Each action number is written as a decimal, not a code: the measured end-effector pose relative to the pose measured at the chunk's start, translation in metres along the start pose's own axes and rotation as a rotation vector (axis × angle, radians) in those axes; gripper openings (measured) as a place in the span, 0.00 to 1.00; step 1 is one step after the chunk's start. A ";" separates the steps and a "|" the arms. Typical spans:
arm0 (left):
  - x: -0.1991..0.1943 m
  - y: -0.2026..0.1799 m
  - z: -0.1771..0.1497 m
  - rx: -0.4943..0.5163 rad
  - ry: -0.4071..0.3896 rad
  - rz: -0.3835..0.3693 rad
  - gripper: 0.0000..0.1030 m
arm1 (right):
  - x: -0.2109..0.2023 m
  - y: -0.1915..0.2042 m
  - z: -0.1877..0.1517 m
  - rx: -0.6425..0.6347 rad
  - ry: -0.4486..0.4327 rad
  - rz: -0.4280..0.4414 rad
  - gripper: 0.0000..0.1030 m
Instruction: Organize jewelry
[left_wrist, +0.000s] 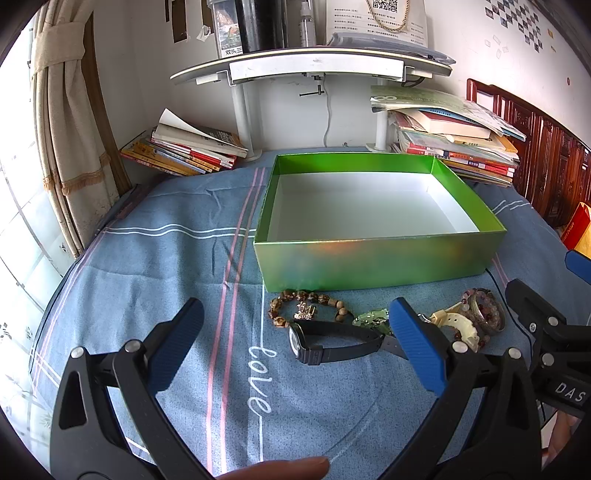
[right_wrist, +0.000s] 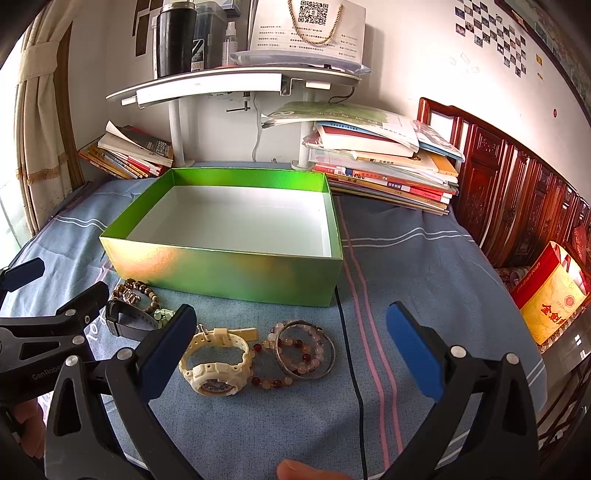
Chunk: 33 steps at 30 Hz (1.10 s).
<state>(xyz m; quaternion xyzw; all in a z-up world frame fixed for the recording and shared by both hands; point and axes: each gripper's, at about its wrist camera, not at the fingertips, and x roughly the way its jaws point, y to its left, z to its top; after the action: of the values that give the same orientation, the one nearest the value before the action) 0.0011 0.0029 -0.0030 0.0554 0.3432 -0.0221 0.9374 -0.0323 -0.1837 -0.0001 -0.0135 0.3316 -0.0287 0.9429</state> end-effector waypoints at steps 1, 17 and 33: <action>0.000 0.000 0.000 0.000 0.000 0.000 0.96 | 0.000 0.000 0.000 0.000 0.001 0.000 0.98; 0.000 0.000 0.003 -0.001 -0.004 0.004 0.96 | 0.001 0.004 0.001 0.001 0.001 -0.001 0.98; 0.000 -0.001 0.002 -0.001 -0.004 0.004 0.96 | 0.002 0.004 0.000 0.004 0.003 0.000 0.98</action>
<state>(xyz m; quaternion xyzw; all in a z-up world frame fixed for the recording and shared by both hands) 0.0026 0.0022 -0.0012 0.0554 0.3411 -0.0200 0.9382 -0.0307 -0.1798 -0.0012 -0.0115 0.3329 -0.0297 0.9424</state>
